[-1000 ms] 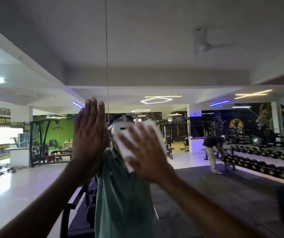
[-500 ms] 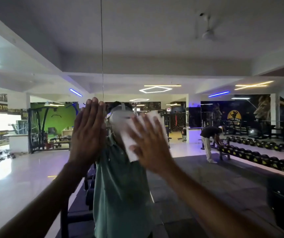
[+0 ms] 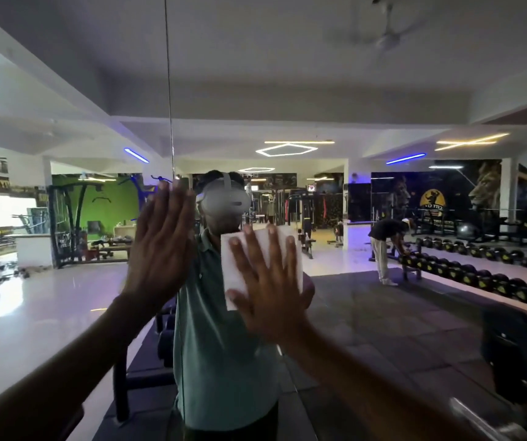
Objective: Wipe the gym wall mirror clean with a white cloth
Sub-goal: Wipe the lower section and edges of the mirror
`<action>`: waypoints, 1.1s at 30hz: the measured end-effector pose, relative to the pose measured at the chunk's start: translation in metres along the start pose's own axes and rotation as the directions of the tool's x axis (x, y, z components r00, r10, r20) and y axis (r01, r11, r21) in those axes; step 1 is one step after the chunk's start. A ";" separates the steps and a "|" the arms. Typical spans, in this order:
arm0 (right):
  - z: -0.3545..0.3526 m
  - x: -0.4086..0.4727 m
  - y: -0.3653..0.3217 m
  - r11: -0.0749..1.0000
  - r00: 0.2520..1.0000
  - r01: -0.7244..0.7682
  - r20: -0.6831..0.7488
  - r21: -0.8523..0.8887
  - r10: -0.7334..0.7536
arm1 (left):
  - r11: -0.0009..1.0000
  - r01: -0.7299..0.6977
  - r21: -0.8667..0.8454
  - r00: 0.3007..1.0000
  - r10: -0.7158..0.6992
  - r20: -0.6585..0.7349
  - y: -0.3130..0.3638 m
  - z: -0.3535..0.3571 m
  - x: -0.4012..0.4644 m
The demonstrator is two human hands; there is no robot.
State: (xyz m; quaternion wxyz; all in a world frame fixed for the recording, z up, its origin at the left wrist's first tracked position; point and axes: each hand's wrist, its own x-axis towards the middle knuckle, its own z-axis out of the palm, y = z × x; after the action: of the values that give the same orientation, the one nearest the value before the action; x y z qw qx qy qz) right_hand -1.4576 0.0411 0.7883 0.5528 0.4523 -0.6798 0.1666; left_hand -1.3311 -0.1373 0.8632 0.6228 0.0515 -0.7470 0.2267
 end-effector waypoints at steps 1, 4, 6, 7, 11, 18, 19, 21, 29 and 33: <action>-0.003 0.002 0.021 0.999 0.999 0.043 -0.016 -0.010 -0.043 | 0.999 -0.043 0.011 0.999 0.043 0.013 0.001 0.001 -0.008; -0.015 0.027 0.099 0.984 0.973 -0.167 -0.172 -0.054 0.156 | 0.998 -0.063 -0.001 0.998 0.063 0.014 -0.003 -0.002 -0.025; -0.023 0.038 0.139 0.863 0.830 -0.504 -0.275 -0.002 0.485 | 0.998 -0.060 -0.006 0.998 0.060 -0.001 -0.004 -0.005 -0.031; -0.023 0.036 0.142 0.781 0.737 -0.621 -0.297 0.058 0.608 | 0.998 -0.057 -0.011 0.998 0.057 -0.005 -0.003 -0.005 -0.033; 0.007 -0.011 0.054 0.847 0.823 -0.530 -0.211 0.049 0.527 | 1.000 -0.023 -0.018 1.000 0.023 -0.019 0.004 -0.001 -0.032; -0.007 -0.009 0.034 0.999 1.000 -0.022 0.003 0.032 0.022 | 0.998 -0.058 -0.040 0.998 0.058 -0.004 -0.001 -0.007 -0.033; -0.013 0.016 0.043 1.000 1.000 -0.017 -0.020 0.015 0.017 | 0.996 -0.072 -0.044 0.997 0.071 -0.018 -0.005 -0.011 -0.032; -0.023 0.074 0.048 0.999 0.996 -0.036 -0.086 -0.009 0.035 | 0.996 -0.086 -0.037 0.995 0.084 -0.048 -0.015 -0.021 -0.026; 0.000 0.078 -0.051 0.996 0.992 0.040 -0.123 0.078 -0.030 | 0.997 0.030 0.068 0.999 -0.032 0.025 -0.034 -0.021 -0.043; 0.010 0.036 -0.047 0.993 0.993 0.103 -0.064 0.064 -0.099 | 0.999 0.029 0.045 0.999 -0.030 0.031 -0.039 -0.019 -0.046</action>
State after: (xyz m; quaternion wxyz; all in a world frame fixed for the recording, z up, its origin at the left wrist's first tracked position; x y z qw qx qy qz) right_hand -1.4254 -0.0074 0.8048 0.5654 0.4990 -0.6331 0.1747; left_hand -1.2903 -0.1738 0.8322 0.6130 0.0799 -0.7506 0.2334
